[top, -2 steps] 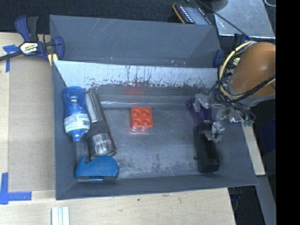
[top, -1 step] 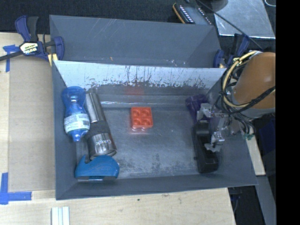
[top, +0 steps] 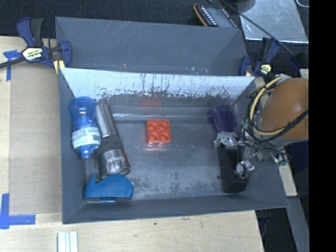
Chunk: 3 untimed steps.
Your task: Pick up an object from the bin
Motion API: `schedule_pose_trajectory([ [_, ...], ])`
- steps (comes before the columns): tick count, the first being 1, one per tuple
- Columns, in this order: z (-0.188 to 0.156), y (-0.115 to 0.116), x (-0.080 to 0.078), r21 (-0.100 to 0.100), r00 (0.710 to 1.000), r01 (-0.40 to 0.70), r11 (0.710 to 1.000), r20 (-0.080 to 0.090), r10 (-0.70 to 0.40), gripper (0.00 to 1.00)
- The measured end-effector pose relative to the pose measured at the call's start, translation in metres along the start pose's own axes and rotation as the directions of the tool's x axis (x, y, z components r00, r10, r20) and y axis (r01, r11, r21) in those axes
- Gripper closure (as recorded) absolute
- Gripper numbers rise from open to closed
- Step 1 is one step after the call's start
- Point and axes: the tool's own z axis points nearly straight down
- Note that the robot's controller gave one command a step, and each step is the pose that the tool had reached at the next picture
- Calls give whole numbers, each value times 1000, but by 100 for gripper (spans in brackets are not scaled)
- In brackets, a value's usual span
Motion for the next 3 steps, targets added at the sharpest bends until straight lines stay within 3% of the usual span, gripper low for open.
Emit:
schedule_pose_trajectory([
  [1,4,22,0,24,962,-272,962,11,272,100],
  [2,4,22,0,24,962,-272,962,12,272,100],
  [3,6,15,7,3,949,-314,949,34,314,100],
])
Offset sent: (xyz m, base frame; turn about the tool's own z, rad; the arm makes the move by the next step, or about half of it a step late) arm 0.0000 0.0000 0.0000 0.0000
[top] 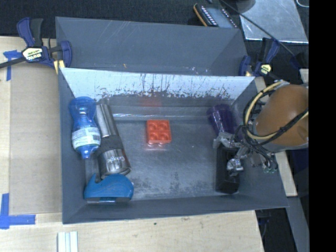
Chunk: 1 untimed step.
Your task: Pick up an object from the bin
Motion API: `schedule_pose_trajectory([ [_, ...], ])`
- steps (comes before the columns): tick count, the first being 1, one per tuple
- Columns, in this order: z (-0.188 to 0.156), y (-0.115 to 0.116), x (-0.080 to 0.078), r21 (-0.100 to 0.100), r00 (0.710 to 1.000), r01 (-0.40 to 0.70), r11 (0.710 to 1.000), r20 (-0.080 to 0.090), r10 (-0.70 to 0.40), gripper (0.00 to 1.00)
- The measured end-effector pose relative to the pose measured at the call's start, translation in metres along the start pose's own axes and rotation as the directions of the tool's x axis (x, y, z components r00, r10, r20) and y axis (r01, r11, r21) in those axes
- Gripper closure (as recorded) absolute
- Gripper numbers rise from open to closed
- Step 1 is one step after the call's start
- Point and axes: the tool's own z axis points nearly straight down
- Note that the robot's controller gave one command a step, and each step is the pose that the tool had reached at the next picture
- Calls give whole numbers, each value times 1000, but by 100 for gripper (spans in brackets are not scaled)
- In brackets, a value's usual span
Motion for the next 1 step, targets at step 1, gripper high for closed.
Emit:
schedule_pose_trajectory([
  [1,-2,6,-7,8,1000,-18,1000,-16,18,100],
])
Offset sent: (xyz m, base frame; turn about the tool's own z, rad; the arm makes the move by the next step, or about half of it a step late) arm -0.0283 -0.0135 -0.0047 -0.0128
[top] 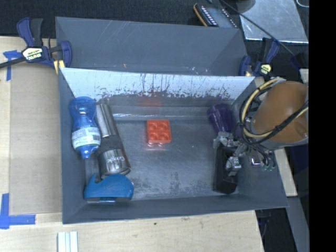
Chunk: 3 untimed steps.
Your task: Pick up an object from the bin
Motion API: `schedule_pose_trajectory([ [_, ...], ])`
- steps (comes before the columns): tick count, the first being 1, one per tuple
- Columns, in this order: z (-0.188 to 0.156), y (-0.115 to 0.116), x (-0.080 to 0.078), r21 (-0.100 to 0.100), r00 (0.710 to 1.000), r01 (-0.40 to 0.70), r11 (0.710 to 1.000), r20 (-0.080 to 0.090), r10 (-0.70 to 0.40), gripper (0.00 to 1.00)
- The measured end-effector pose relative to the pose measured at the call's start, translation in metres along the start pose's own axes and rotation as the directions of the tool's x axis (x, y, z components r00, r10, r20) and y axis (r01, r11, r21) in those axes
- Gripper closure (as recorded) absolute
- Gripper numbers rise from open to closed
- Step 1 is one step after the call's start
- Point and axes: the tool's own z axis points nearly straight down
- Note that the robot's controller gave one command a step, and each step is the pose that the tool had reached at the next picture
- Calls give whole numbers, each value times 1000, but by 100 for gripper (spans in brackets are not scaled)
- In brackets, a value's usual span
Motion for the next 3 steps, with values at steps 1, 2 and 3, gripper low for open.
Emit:
schedule_pose_trajectory([
  [1,-4,-10,18,-12,997,37,999,69,-36,100],
  [2,-1,-10,11,-13,995,92,996,51,-91,100],
  [3,1,-4,16,-45,971,-236,971,35,238,100],
])
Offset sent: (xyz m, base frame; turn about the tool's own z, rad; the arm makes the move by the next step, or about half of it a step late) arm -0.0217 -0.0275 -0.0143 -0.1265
